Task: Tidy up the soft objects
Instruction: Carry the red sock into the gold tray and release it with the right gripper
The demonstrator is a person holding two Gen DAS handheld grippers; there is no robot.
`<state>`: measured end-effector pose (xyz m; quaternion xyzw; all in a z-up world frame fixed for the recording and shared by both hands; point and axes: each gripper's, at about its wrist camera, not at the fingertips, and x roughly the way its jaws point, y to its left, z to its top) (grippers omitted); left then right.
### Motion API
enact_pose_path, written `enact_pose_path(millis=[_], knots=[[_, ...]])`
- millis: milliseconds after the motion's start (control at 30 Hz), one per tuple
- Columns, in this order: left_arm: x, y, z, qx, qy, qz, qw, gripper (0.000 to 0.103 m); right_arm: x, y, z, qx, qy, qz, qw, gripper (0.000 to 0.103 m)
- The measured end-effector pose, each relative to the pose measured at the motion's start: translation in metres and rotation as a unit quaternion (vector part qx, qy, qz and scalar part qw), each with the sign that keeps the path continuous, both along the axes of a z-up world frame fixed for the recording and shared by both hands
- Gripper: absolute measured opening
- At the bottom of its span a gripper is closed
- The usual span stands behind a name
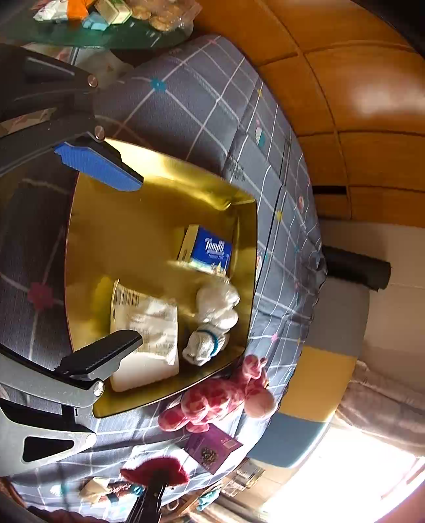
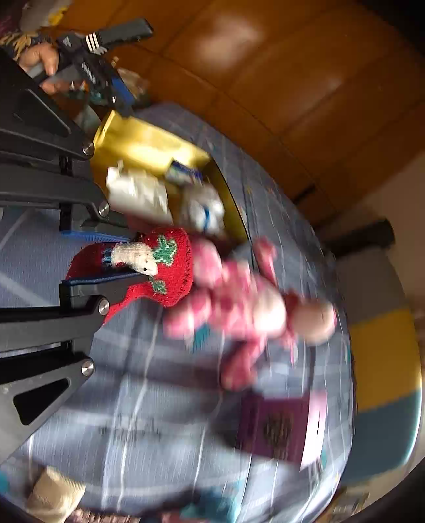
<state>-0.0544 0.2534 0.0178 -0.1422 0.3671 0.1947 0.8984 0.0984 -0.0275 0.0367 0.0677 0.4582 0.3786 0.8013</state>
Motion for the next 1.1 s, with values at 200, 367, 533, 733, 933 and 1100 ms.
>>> enact_pose_path(millis=[200,367,533,733,933,1100], knots=[[-0.014,0.019,-0.002,-0.003,0.002,0.027,0.9996,0.088,-0.018,0.098,-0.002,0.034,0.03,0.081,0.996,0.015],[-0.022,0.032,-0.004,-0.006,-0.004,0.048,0.9988,0.088,-0.019,0.153,-0.033,0.068,0.106,0.114,0.985,0.018],[-0.027,0.036,-0.002,0.001,-0.01,0.056,0.9984,0.088,-0.032,0.181,-0.08,-0.012,0.124,0.121,0.985,0.021],[-0.026,0.034,-0.003,0.0,-0.007,0.052,0.9986,0.088,-0.052,0.182,-0.075,-0.044,0.063,0.129,0.989,0.027],[-0.026,0.027,-0.001,0.008,-0.008,0.048,0.9988,0.088,-0.058,0.168,-0.062,-0.042,0.033,0.124,0.991,0.035],[-0.027,0.022,0.003,0.014,-0.014,0.042,0.9989,0.088,-0.062,0.148,-0.047,-0.052,0.0,0.105,0.993,0.036]])
